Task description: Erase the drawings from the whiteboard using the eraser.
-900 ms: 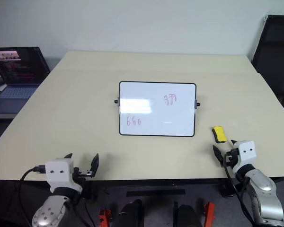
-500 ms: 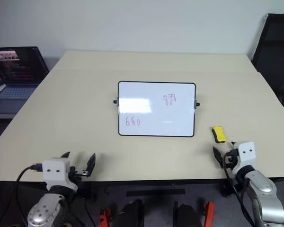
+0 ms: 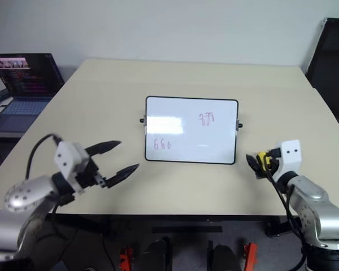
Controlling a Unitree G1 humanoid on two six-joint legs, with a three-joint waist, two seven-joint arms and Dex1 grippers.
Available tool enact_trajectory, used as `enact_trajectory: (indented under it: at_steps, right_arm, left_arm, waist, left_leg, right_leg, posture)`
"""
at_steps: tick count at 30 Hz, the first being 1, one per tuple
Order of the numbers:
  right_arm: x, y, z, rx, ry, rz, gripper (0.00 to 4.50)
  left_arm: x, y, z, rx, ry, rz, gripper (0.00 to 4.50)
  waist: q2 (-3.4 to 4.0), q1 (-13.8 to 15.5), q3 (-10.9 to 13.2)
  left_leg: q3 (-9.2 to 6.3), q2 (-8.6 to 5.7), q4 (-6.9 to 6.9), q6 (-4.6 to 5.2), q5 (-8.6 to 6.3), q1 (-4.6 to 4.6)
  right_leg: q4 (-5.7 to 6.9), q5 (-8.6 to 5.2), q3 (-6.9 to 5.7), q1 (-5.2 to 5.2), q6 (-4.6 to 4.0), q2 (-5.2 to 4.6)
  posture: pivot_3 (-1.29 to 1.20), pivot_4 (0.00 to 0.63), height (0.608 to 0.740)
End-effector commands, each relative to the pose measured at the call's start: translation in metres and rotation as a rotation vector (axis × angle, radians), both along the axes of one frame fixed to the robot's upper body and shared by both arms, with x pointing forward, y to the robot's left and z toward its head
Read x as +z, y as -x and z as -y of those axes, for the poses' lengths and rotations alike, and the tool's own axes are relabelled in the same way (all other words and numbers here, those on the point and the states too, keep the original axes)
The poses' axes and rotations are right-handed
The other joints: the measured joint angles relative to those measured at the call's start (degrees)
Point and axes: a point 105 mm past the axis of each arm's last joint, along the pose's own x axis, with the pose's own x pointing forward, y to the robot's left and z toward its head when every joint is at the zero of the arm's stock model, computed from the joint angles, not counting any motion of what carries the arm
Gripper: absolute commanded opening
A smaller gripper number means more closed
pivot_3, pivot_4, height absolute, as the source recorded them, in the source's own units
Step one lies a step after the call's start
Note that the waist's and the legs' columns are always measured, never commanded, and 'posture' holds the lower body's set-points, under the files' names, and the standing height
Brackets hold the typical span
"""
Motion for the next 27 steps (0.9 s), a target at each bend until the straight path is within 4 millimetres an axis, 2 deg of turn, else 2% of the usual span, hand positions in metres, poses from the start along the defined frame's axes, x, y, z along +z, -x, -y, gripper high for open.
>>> enact_trajectory:
  at_steps: [1, 8, 18, 27]
  right_arm:
    - [0.016, -0.011, 0.015, -0.096, 0.021, -0.025, 4.47]
    - [0.012, -0.021, 0.019, -0.118, -0.023, -0.128, 4.47]
    - [-0.01, -0.02, 0.014, -0.124, -0.035, -0.187, 4.47]
    - [-0.016, -0.025, 0.017, -0.134, 0.012, -0.184, 4.47]
  left_arm:
    - [0.013, -0.002, 0.028, -0.203, -0.049, -0.014, 4.5]
    - [0.032, -0.006, 0.05, -0.387, -0.075, -0.025, 4.5]
    - [0.036, -0.005, 0.045, -0.419, -0.066, -0.059, 4.5]
    - [0.035, -0.009, 0.039, -0.394, -0.065, -0.064, 4.5]
  waist:
    - [0.0, -0.1, 0.0]
    - [0.01, -1.2, 0.0]
    - [0.02, -1.3, 0.0]
    - [0.02, -1.3, 0.0]
  left_leg:
    - [-0.01, 0.0, 0.0, 0.0, 0.0, -0.02]
    - [-0.01, 0.01, -0.07, 0.01, 0.0, -0.07]
    - [0.01, 0.02, -0.03, 0.03, 0.0, -0.05]
    - [0.01, 0.02, -0.03, 0.03, 0.0, -0.05]
  right_leg:
    - [0.04, 0.03, -0.03, -0.06, 0.09, 0.03]
    - [0.04, 0.02, -0.04, -0.08, 0.09, 0.06]
    - [0.06, 0.0, -0.02, -0.07, 0.17, 0.06]
    - [0.07, 0.0, -0.01, -0.07, 0.17, 0.06]
  posture:
    - [0.0, 0.15, 0.74]
    - [0.0, 0.15, 0.74]
    - [0.0, 0.15, 0.74]
    - [0.0, 0.15, 0.74]
